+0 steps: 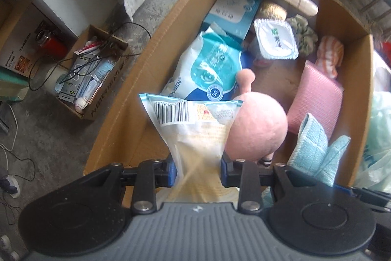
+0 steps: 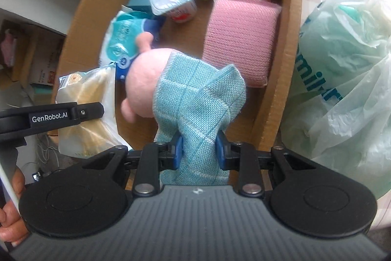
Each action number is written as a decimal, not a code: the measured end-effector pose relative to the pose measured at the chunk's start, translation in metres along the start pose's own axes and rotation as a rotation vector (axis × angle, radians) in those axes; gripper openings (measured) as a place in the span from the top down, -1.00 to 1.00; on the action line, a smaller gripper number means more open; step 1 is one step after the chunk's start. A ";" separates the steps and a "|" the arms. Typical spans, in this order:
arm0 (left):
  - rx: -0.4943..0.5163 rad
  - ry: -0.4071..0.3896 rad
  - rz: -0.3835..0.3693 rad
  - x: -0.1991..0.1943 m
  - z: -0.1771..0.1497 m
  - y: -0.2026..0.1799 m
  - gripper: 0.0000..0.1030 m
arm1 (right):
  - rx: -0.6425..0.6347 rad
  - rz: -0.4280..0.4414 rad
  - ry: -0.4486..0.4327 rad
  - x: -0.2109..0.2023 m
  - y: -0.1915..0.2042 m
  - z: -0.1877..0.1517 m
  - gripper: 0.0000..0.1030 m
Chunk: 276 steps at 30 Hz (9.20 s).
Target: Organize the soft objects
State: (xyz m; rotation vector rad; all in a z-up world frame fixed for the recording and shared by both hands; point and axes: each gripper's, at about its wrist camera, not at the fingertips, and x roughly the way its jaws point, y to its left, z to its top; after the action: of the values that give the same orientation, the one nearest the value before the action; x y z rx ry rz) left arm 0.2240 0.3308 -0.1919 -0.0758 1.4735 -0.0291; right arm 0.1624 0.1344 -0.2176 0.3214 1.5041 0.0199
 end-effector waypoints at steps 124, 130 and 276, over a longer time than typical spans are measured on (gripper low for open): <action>0.345 -0.329 0.190 -0.115 -0.147 -0.096 -0.93 | 0.069 -0.145 -0.494 -0.167 -0.052 -0.168 -0.98; 0.366 -0.258 0.172 -0.111 -0.148 -0.095 -0.99 | 0.096 -0.161 -0.431 -0.154 -0.049 -0.163 -0.98; 0.617 -0.204 0.159 -0.090 -0.135 -0.112 -0.94 | 0.196 -0.313 -0.240 -0.125 -0.053 -0.162 -0.97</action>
State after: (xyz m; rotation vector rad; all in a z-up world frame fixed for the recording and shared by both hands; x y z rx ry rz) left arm 0.0842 0.2209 -0.1081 0.5245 1.2094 -0.3346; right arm -0.0158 0.0892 -0.1126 0.2322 1.3052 -0.4035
